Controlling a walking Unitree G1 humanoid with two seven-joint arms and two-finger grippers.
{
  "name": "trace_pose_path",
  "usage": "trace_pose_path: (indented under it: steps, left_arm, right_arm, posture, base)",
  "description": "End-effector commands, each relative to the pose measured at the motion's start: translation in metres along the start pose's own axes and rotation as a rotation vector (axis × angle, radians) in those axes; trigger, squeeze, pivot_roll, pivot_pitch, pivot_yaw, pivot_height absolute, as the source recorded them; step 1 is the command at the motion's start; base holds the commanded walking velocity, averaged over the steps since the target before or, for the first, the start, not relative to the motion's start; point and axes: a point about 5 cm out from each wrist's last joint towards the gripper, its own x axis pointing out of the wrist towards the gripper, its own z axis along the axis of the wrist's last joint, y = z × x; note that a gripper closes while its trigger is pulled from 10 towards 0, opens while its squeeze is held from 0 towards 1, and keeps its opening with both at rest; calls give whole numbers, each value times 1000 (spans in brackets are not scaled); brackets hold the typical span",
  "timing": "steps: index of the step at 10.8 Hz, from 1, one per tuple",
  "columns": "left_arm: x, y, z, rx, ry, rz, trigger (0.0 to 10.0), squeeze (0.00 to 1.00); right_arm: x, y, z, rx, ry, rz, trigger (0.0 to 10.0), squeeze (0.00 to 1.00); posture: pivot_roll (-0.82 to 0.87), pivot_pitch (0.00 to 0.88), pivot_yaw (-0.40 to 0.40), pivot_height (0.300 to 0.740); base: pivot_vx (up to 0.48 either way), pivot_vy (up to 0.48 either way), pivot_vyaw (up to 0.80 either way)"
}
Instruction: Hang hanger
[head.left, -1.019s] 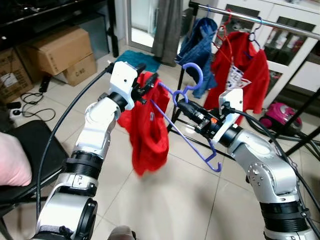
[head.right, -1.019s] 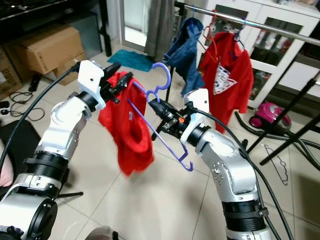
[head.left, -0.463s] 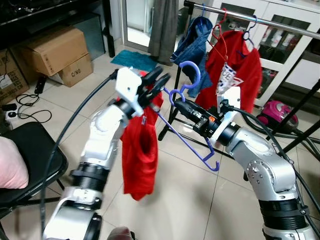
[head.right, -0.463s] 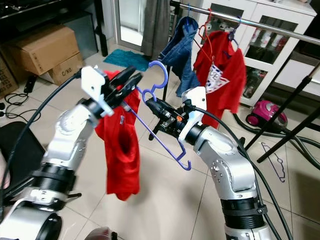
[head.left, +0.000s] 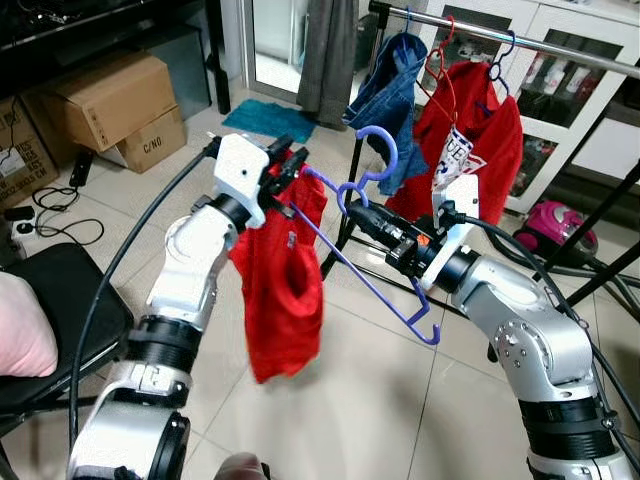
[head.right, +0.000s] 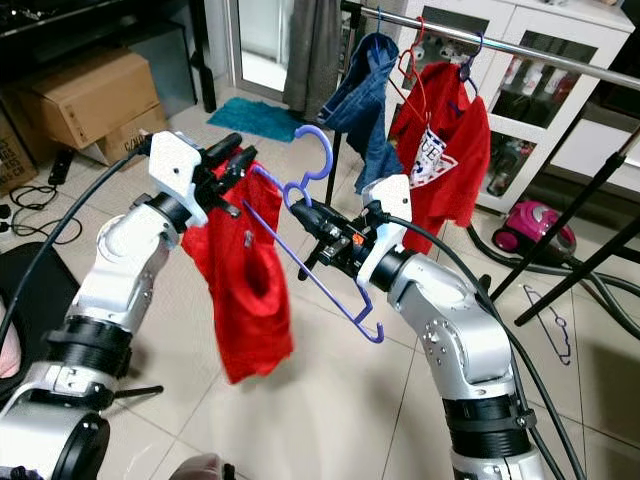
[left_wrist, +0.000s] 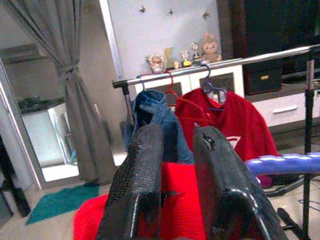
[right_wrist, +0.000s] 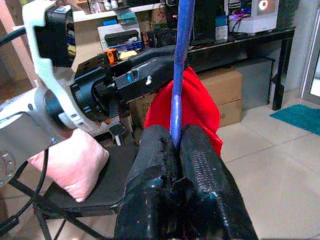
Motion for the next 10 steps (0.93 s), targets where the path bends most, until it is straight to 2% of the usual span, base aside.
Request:
trace_pose_path:
  steps: [1, 6, 7, 8, 9, 10]
  left_arm:
    - [3, 5, 3, 17, -2, 13, 10000, 0]
    - [6, 18, 8, 31, -19, 27, 10000, 0]
    - [5, 10, 16, -46, -91, -80, 10000, 0]
    - [-3, 3, 20, -117, -128, -232, 10000, 0]
    - [-18, 18, 20, -89, -102, -288, 10000, 0]
    - [-25, 27, 22, -89, -100, -316, 10000, 0]
  right_arm:
    - [0, 4, 14, -27, -54, 35, 0, 0]
    - [-1, 4, 14, -28, -52, 42, 0, 0]
    - [-2, 3, 14, -31, -52, 40, 0, 0]
    - [-5, 0, 16, -43, -45, 43, 0, 0]
    - [-15, -7, 19, -72, -18, 69, 0, 0]
    - [-20, -11, 21, -84, -7, 81, 0, 0]
  posture:
    - [55, 0, -50, 740]
    - [55, 0, -44, 740]
    - [55, 0, -44, 740]
    - [55, 0, -44, 740]
    - [57, 0, -46, 740]
    - [58, 0, -48, 740]
  base:
    - [0, 0, 0]
    - [0, 0, 0]
    - [0, 0, 0]
    - [0, 0, 0]
    - [0, 0, 0]
    - [0, 0, 0]
